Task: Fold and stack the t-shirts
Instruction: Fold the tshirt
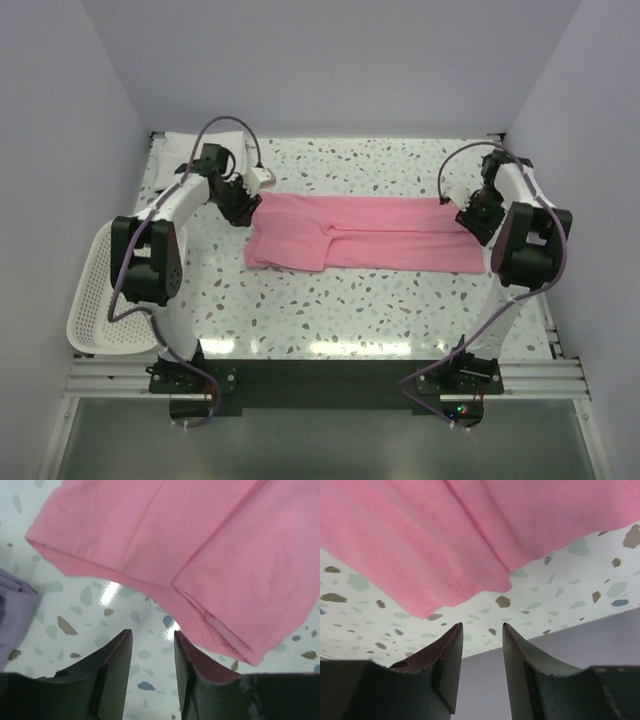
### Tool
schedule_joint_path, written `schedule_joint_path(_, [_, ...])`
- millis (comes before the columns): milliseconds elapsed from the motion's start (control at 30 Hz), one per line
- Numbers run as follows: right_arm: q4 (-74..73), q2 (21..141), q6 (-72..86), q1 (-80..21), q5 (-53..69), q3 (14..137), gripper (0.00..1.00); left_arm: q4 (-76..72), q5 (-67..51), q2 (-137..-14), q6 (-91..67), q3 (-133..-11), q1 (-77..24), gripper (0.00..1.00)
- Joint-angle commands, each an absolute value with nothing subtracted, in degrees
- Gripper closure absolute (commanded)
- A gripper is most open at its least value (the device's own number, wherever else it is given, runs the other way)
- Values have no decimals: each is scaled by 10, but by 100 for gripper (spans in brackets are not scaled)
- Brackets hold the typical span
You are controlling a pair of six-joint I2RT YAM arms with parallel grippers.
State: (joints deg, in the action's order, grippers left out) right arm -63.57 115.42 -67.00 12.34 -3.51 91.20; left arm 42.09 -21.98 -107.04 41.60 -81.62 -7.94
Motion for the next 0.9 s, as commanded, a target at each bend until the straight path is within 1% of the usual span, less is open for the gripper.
schedule_joint_path(0, [-713,1088,-628,126,25,915,59,469,-326,-992,404,-763,-50,55])
schedule_joint_path(100, [-732,1071,-610,125,62,882,59,458,-341,-953,420,-687,-49,52])
schedule_joint_path(233, [-702,1060,-588,124,79,826,60,425,-346,-935,422,-611,-48,50])
schedule_joint_path(400, [-665,1071,-560,124,89,786,60,396,-362,-935,438,-577,-48,48])
schedule_joint_path(600, [-621,1095,-543,125,72,755,61,367,-366,-948,442,-565,-48,46])
schedule_joint_path(700, [-605,1108,-538,124,62,752,61,357,-371,-957,436,-573,-49,53])
schedule_joint_path(733, [-601,1114,-537,124,55,751,61,356,-370,-962,436,-582,-49,61])
schedule_joint_path(767, [-597,1117,-536,124,50,749,61,355,-358,-974,431,-589,-49,66])
schedule_joint_path(800, [-589,1121,-535,124,47,749,61,355,-352,-979,429,-595,-49,76])
schedule_joint_path(867, [-584,1130,-535,124,32,750,62,363,-336,-993,428,-622,-48,85])
